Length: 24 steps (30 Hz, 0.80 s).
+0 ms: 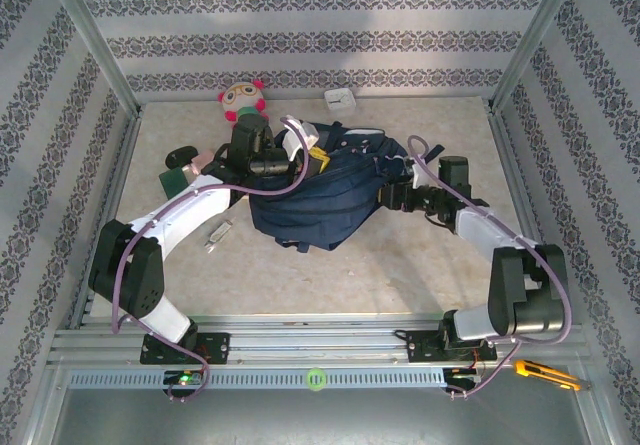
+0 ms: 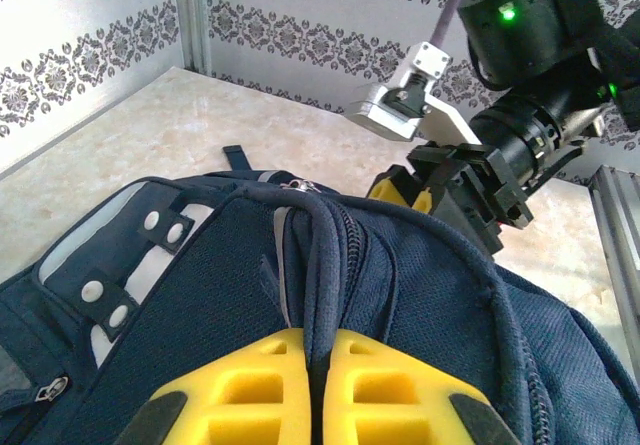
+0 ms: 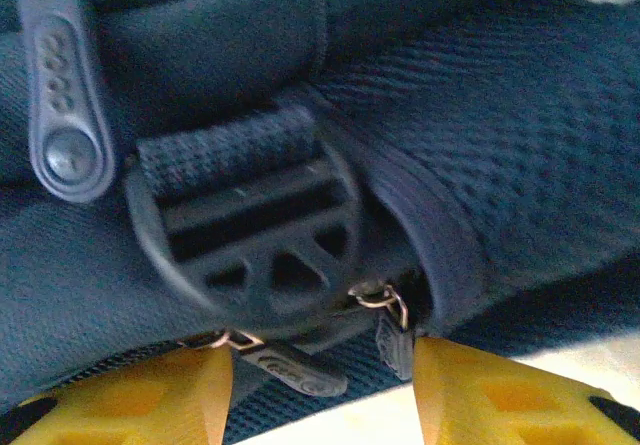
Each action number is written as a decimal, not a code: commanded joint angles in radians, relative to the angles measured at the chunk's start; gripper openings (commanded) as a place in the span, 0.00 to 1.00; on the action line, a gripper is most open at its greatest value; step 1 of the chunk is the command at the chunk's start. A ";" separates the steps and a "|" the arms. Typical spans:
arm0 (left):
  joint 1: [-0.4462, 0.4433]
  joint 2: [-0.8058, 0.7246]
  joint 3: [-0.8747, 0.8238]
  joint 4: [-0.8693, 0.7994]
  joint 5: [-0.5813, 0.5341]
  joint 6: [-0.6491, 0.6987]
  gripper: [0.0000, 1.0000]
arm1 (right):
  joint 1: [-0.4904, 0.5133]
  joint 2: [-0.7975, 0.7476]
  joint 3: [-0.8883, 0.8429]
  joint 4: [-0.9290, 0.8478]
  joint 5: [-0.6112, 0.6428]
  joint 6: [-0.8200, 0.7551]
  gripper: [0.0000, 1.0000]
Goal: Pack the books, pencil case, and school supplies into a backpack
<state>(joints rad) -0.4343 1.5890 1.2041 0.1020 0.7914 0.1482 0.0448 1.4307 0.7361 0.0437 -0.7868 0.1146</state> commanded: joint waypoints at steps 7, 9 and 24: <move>0.017 -0.030 0.074 0.095 0.079 -0.018 0.00 | 0.024 0.061 0.081 0.013 -0.171 -0.077 0.25; 0.016 -0.035 0.073 0.088 0.061 -0.013 0.00 | 0.023 0.047 0.075 0.015 -0.184 -0.065 0.14; -0.042 -0.062 0.028 0.052 -0.309 0.052 0.00 | 0.109 -0.215 -0.016 0.012 -0.269 0.189 0.00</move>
<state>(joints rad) -0.4408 1.5475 1.2179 0.1005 0.6304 0.1726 0.1043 1.2976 0.7265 0.0257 -0.8993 0.2367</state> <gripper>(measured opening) 0.061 0.042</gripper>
